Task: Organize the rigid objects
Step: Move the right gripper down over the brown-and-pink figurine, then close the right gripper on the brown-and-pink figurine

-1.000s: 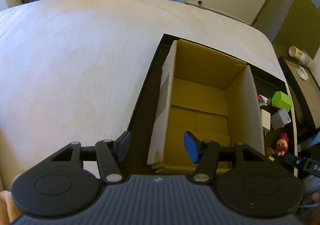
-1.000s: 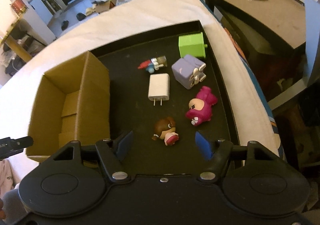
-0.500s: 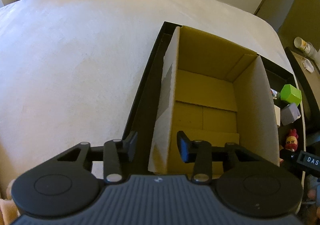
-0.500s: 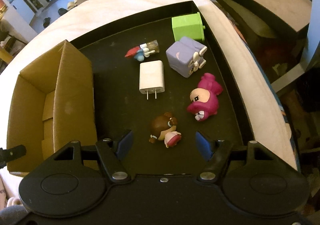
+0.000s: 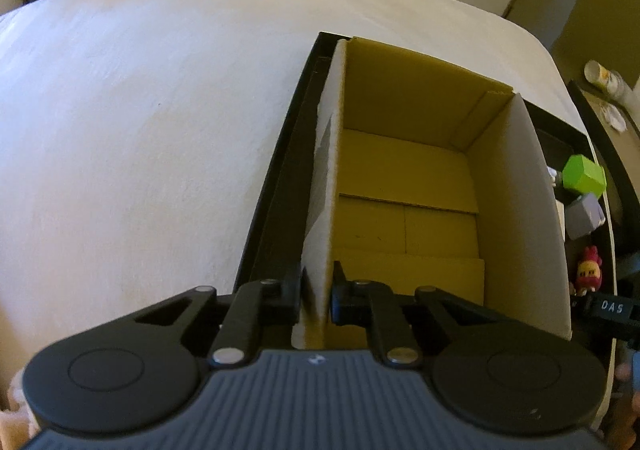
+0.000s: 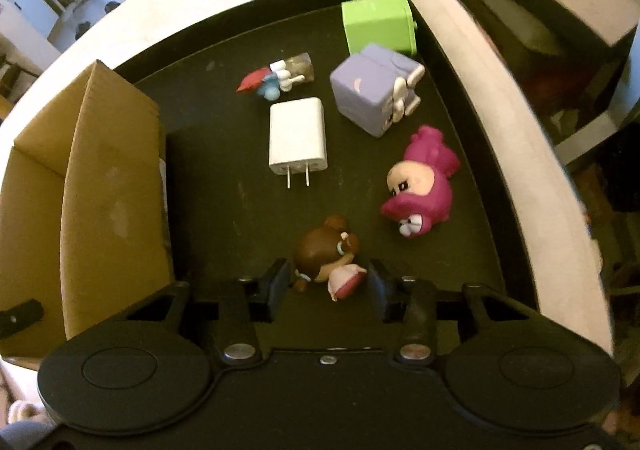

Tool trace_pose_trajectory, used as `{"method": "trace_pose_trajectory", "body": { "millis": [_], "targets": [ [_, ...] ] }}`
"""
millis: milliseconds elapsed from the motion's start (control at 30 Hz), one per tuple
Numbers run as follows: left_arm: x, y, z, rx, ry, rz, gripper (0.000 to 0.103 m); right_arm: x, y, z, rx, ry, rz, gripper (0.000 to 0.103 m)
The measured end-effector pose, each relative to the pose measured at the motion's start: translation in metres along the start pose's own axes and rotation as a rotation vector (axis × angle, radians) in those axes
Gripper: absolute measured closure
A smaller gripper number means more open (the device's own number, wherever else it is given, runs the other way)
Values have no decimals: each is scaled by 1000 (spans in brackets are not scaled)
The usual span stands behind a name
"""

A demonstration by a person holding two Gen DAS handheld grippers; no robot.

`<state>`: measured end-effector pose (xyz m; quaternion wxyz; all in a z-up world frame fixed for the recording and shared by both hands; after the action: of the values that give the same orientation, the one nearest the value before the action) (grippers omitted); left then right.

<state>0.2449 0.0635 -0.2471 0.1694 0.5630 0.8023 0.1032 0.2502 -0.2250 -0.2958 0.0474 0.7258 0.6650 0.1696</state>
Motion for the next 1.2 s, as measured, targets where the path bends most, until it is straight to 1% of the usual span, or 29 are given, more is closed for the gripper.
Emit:
{"method": "trace_pose_trajectory", "body": {
  "millis": [200,367,500,633,700,733,833,900,933,967,1000,1033,1067,1100,1133,1200],
  "targets": [
    [4,-8,-3,15,-20,2,91,-6,-10,-9,0,44,26,62],
    [9,-14,-7,17,-27,23,91,-5,-15,-19,-8,79,37,62],
    [10,-16,-5,32,-49,4,90,-3,-16,-28,-20,108,48,62],
    [14,-15,-3,36,-60,-18,90,5,-13,-38,-45,119,34,63],
    [14,-16,-2,30,-56,-14,90,8,-11,-42,-57,121,22,80],
    [14,-16,-1,29,-54,-9,90,10,-9,-44,-61,128,16,102],
    [10,-18,-2,22,-49,-3,90,14,-6,-45,-66,151,15,102],
    [9,-19,-1,20,-50,-4,90,14,-4,-43,-70,132,-1,102],
    [9,-19,-1,19,-51,-4,90,12,-4,-40,-63,130,6,101],
    [7,-19,-1,18,-52,-4,90,12,-4,-38,-56,132,15,96],
    [7,-19,-1,16,-54,-7,90,10,-4,-35,-47,132,31,94],
    [10,-19,-3,14,-57,-13,90,8,-5,-33,-40,128,46,81],
    [12,-19,-4,13,-60,-19,90,7,-6,-32,-33,124,54,61],
    [13,-19,-3,14,-61,-26,90,7,-7,-31,-30,119,58,53],
    [16,-19,-6,14,-62,-32,90,6,-7,-30,-37,114,58,49],
    [18,-18,-6,12,-63,-38,90,8,-7,-26,-31,116,53,49]
  ]
}}
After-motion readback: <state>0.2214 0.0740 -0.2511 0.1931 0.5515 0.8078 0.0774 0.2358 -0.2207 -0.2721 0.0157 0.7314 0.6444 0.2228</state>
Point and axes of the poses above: each gripper's, at about its wrist camera, not at the fingertips, and z roughly the way its jaws point, x to its left, y to its top, the point moved 9 cm from there along z, roughly the way its jaws point, and after that the axes turned 8 degrees about -z, right-handed, at the moved point
